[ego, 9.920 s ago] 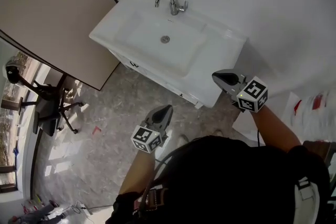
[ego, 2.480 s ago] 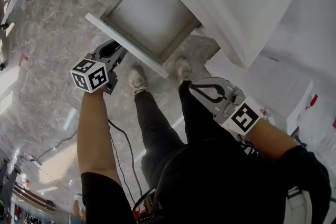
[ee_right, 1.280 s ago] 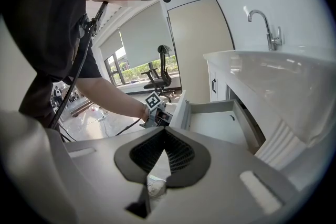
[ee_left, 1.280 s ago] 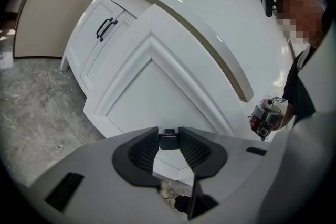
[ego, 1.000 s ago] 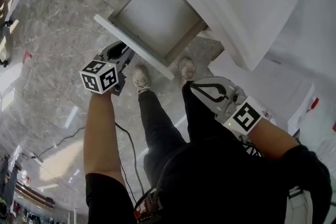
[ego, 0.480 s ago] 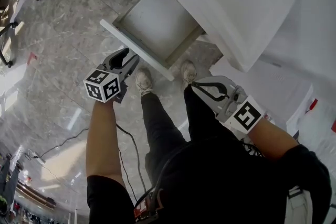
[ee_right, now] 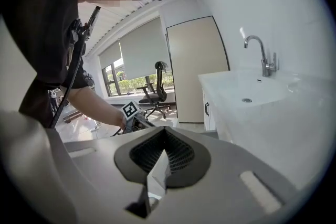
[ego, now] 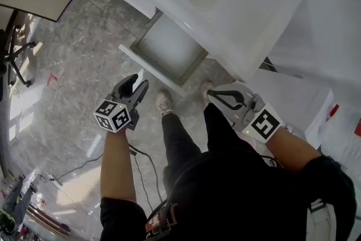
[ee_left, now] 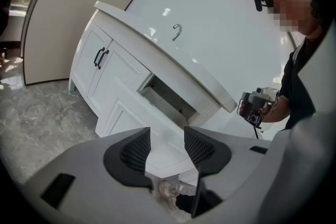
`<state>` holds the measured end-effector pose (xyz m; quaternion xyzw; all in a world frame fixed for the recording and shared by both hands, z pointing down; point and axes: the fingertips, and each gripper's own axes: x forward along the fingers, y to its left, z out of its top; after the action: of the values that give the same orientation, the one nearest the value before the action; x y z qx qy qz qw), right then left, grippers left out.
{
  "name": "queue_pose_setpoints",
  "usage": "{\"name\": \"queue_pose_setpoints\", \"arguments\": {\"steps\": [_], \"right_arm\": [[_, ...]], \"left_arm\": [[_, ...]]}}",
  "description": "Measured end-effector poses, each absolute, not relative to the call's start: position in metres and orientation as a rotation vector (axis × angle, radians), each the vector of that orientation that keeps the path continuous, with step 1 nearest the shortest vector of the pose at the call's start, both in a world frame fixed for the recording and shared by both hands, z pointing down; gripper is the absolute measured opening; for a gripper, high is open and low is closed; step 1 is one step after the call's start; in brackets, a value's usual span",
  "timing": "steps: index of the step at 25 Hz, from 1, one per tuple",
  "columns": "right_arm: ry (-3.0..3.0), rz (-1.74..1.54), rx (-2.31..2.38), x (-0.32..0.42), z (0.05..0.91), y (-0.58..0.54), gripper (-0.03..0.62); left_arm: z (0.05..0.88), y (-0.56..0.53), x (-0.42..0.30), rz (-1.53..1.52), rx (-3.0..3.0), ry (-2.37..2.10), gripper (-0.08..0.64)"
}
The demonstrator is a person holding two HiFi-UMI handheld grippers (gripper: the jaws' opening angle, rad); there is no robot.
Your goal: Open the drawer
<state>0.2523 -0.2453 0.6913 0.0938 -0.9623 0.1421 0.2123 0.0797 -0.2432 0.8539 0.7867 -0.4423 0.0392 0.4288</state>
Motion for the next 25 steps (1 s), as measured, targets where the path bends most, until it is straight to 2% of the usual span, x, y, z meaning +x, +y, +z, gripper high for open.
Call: {"name": "queue_pose_setpoints", "arguments": {"steps": [12, 16, 25], "right_arm": [[-2.772, 0.270, 0.336, 0.272, 0.577, -0.285, -0.003], [-2.816, 0.220, 0.370, 0.279, 0.535, -0.304, -0.003], [-2.846, 0.131, 0.447, 0.304, 0.457, -0.345, -0.003]], "left_arm": [[0.656, -0.274, 0.093, -0.043, 2.159, -1.195, 0.179], [0.586, -0.287, 0.108, -0.065, 2.239, -1.215, 0.108], [0.457, -0.304, 0.141, -0.130, 2.408, -1.267, 0.006]]}}
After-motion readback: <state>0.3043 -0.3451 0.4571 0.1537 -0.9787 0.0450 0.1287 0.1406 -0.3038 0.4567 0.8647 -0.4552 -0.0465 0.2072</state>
